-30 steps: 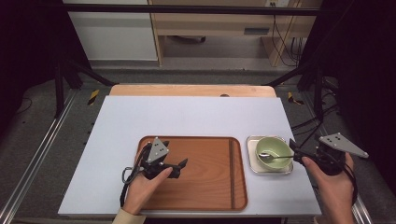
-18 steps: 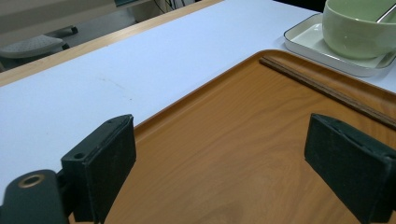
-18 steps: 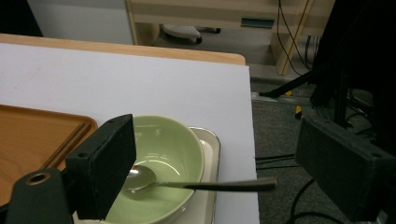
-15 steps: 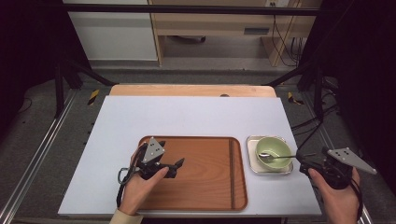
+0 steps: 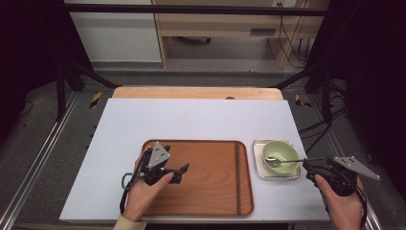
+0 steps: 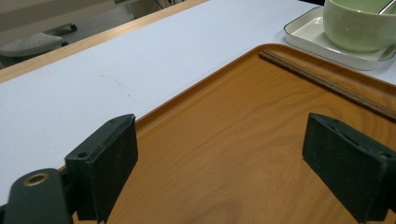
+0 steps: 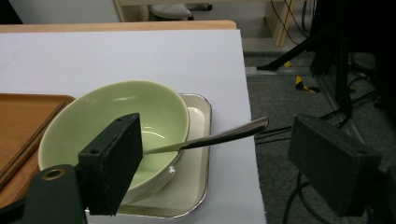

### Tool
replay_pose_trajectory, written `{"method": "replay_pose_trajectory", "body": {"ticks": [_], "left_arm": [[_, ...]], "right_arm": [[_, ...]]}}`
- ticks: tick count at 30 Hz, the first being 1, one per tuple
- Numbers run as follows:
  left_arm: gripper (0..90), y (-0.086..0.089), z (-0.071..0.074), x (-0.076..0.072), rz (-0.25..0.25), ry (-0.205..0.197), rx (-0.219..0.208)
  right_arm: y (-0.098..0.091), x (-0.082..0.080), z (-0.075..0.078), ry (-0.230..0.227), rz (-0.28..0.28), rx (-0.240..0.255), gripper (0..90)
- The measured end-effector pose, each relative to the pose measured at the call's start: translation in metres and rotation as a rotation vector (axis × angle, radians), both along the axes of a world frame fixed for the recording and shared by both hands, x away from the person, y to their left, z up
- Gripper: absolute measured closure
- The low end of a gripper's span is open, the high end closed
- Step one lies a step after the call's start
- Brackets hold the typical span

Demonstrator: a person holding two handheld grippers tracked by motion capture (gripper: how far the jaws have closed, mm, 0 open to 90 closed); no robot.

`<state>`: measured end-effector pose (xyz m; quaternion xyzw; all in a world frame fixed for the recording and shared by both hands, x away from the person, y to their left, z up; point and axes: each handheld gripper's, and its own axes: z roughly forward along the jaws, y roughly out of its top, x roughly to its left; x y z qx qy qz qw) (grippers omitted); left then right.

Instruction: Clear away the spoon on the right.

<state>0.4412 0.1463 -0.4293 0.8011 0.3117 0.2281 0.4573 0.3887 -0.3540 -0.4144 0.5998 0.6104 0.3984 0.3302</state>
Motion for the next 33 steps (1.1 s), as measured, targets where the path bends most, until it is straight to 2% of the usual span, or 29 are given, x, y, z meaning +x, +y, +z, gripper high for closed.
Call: {"method": "replay_pose_trajectory", "body": {"ticks": [7, 9, 15, 26, 33], "left_arm": [[10.6, -0.002, -0.004, 0.000, -0.002, 0.009, 0.003], [11.0, -0.002, -0.005, 0.000, -0.002, 0.010, 0.007], [11.7, -0.005, -0.008, 0.000, -0.008, 0.017, 0.015], [11.9, -0.004, -0.008, 0.000, -0.007, 0.018, 0.015], [12.1, -0.002, -0.007, 0.000, -0.002, 0.017, 0.011]], "right_arm": [[0.003, 0.010, -0.015, 0.029, 0.029, 0.049, 32.7], [0.003, 0.012, -0.017, 0.028, 0.029, 0.051, 36.8], [-0.001, 0.017, -0.022, 0.012, 0.029, 0.099, 49.8], [-0.003, 0.020, -0.021, -0.015, 0.028, 0.107, 66.7], [0.001, 0.021, -0.013, -0.046, 0.057, 0.092, 74.1]]}}
